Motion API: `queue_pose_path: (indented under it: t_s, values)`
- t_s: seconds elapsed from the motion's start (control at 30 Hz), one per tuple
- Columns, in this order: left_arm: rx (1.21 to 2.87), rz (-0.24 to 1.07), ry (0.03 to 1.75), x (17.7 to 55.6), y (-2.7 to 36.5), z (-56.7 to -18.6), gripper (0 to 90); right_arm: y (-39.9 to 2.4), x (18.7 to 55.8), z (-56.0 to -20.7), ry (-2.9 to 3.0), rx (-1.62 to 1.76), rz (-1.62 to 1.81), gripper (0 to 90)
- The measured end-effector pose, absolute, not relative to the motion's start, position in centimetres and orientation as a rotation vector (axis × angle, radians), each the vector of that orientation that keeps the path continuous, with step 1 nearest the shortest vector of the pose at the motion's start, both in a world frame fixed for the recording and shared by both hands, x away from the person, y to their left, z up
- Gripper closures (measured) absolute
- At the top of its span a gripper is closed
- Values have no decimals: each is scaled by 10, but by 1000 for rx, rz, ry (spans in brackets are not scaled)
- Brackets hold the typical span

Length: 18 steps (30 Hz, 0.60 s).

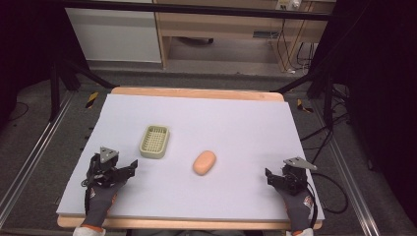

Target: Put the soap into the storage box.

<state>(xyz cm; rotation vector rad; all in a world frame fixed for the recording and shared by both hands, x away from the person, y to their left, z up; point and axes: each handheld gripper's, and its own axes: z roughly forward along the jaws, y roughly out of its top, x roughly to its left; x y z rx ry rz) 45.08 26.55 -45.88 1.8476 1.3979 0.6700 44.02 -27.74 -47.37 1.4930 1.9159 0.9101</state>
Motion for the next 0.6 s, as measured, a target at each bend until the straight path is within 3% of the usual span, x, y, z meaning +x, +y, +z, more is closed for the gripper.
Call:
queue_pose_path:
  t_s: [0.6]
  values:
    - [1884,653,1347,445,247,-456,260,-274,439,-474,1941,1488,916,155]
